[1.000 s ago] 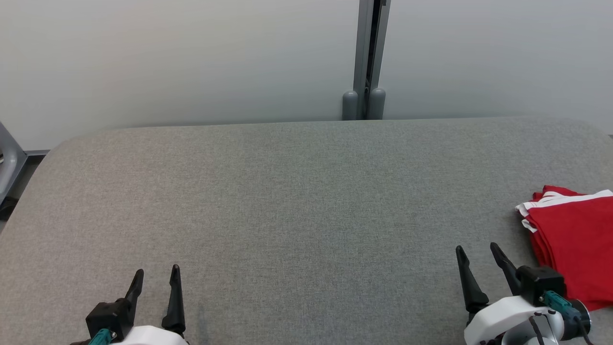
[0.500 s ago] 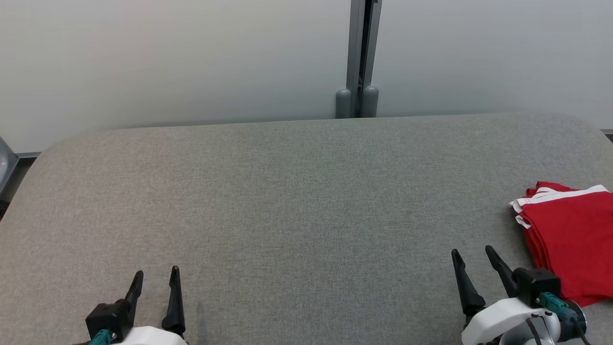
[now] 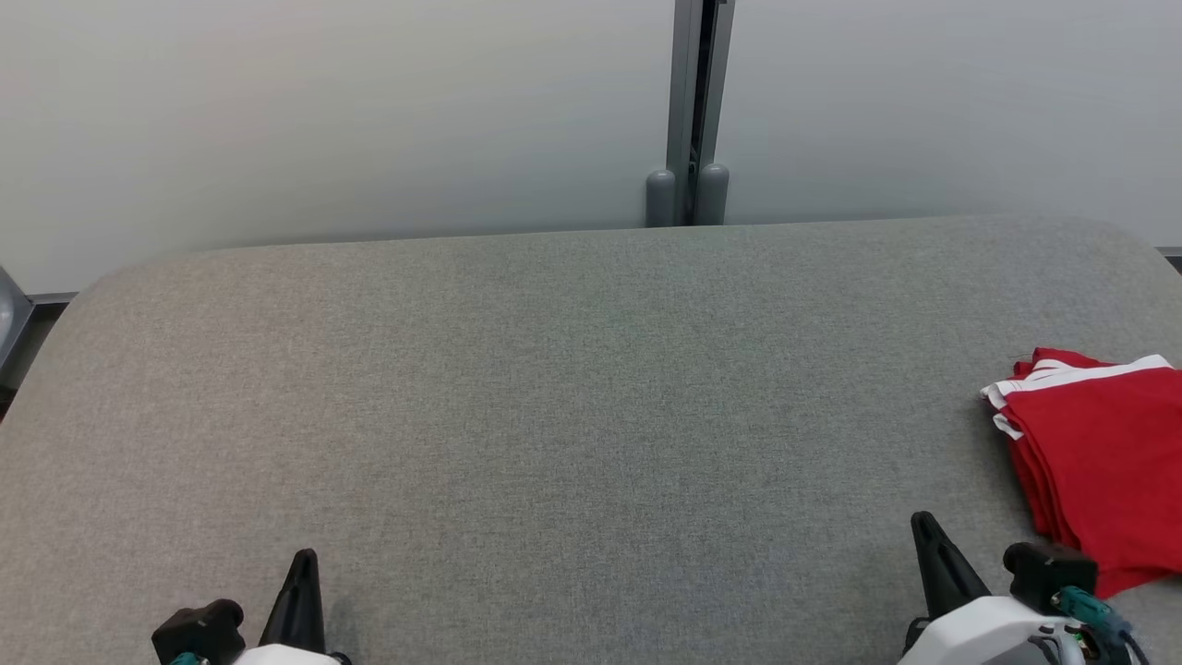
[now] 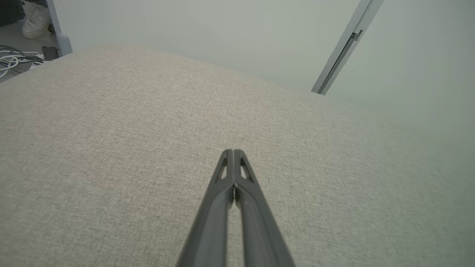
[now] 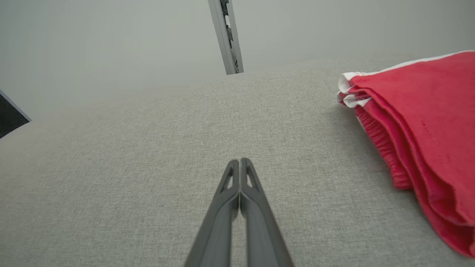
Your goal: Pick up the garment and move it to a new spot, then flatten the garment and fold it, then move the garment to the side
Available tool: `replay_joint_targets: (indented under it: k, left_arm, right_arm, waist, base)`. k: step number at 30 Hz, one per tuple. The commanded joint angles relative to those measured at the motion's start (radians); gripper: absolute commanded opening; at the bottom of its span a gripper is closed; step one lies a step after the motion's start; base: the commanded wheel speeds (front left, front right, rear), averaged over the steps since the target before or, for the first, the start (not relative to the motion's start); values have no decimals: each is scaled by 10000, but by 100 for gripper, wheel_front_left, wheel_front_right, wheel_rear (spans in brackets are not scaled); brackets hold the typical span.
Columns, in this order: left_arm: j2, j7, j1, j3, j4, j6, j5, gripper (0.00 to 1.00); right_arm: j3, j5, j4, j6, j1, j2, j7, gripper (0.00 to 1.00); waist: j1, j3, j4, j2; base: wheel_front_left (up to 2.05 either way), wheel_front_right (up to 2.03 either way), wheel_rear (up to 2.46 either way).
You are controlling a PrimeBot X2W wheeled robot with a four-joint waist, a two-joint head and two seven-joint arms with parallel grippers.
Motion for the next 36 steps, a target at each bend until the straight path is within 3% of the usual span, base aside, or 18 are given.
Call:
replay_joint_targets:
  k: [1,36]
  left_arm:
    - [58,53,-302,83,-219,-77,-371,0]
    - [106,1401,-635,489,-1160,-533,-5563,0]
  right_arm:
    - [-87,407,-251,0,-243,-55,87,0]
    - [-727,6042,-1575,-1,-77,-115,1431,0]
  waist:
    - [-1,1,0,0]
    - [-1,40,-6,0]
  base:
    - [0,0,0]
    - [0,0,0]
